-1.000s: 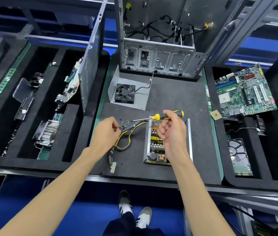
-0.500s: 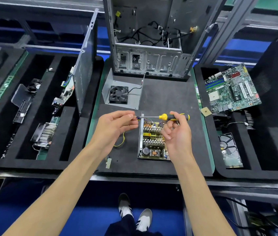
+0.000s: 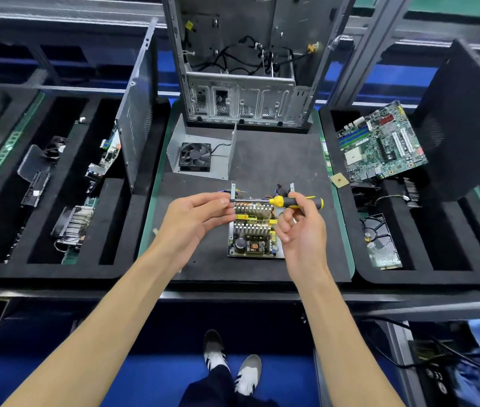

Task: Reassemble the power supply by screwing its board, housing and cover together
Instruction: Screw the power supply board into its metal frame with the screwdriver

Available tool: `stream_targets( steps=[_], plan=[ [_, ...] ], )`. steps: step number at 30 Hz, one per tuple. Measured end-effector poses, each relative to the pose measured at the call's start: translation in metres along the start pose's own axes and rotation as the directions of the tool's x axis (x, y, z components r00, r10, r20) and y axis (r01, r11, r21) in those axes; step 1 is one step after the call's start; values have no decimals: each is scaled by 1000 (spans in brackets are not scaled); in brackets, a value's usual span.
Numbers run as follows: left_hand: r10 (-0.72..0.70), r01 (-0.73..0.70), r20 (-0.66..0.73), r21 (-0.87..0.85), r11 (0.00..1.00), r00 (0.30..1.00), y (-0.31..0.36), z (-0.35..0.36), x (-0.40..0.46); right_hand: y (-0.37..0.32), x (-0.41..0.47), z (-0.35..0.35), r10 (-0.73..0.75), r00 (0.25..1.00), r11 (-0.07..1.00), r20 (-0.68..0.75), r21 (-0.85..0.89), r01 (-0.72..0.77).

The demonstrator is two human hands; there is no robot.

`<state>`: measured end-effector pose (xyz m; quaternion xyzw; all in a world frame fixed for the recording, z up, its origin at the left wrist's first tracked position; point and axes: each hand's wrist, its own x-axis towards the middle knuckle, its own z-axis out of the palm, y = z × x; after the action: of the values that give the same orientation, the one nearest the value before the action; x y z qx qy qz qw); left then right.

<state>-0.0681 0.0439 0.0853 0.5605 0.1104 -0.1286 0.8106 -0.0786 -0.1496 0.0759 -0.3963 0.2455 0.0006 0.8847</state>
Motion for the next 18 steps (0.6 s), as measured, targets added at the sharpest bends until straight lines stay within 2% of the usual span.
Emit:
stream_targets(
  steps=[4, 10, 13, 16, 18],
  plan=[
    [22, -21, -13, 69, 997, 1000, -4, 5, -7, -4, -7, -7, -25, 999, 999, 20, -26, 25],
    [124, -116, 3, 371, 921, 992, -10, 14, -16, -7, -16, -19, -106, 992, 987, 62, -116, 113],
    [131, -128, 17, 390, 912, 991, -11, 16, -19, -8, -20, -27, -100, 992, 986, 75, -123, 109],
    [133, -155, 81, 405, 901, 988, -12, 15, -23, -8, -22, -35, -86, 994, 987, 71, -130, 95],
    [165, -212, 137, 496, 842, 977, -17, 16, -26, -8, -24, -40, -83, 995, 984, 63, -151, 91]
  ],
)
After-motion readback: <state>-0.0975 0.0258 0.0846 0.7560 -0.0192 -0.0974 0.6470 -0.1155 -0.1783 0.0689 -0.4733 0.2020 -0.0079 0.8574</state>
